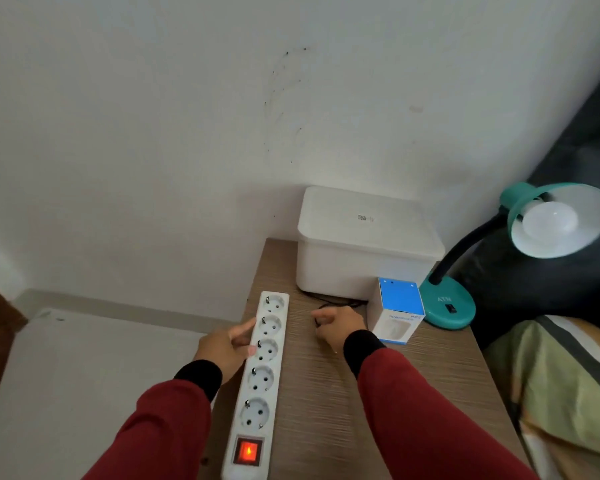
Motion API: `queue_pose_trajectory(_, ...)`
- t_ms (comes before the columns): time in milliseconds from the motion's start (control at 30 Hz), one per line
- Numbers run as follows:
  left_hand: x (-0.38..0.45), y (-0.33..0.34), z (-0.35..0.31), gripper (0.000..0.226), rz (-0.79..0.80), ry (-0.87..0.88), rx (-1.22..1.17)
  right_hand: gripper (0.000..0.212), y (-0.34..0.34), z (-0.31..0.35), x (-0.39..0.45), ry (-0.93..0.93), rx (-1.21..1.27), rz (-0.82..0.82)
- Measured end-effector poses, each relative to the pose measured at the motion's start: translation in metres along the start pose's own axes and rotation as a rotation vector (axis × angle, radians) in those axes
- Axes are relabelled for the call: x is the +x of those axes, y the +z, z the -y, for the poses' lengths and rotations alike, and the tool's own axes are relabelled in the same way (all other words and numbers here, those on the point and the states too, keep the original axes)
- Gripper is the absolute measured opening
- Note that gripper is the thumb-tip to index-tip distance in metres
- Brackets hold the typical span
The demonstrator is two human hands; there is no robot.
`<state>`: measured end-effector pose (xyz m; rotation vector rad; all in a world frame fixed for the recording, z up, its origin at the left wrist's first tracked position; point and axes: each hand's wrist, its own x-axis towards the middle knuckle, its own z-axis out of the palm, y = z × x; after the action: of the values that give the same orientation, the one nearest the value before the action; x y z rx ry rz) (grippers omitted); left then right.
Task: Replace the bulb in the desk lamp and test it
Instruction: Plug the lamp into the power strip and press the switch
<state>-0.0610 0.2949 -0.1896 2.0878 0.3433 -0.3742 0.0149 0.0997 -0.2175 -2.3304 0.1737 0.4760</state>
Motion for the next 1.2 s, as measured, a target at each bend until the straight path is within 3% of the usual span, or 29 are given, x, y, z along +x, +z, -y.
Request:
queue_pose_trajectory(133,-0.002,0.001,0.001,0.053,0.002,0.004,-0.011,0.038,0.002,0.006,-0.011,-0.015,0.427,-0.011)
queue_pose_trajectory(300,-0.002,0.001,0.001,0.053,-0.005,0.009,0.026,0.031,0.012,0.022,-0.024,-0.112,0.58,-0.106)
queue_pose_trajectory(733,0.005,-0.001,0.008,0.053,-0.002,0.028,0.008,0.019,0.062,0.05,-0.02,-0.331,0.283,-0.428)
queue_pose_trajectory(967,0.005,-0.001,0.008,0.052,-0.005,0.052,0.07,0.017,0.077,0.053,-0.019,-0.49,0.027,-0.437)
queue_pose_trajectory(1200,0.005,0.0,0.01,0.052,0.002,0.036,0.012,0.021,0.067,0.045,-0.019,-0.448,0.03,-0.396)
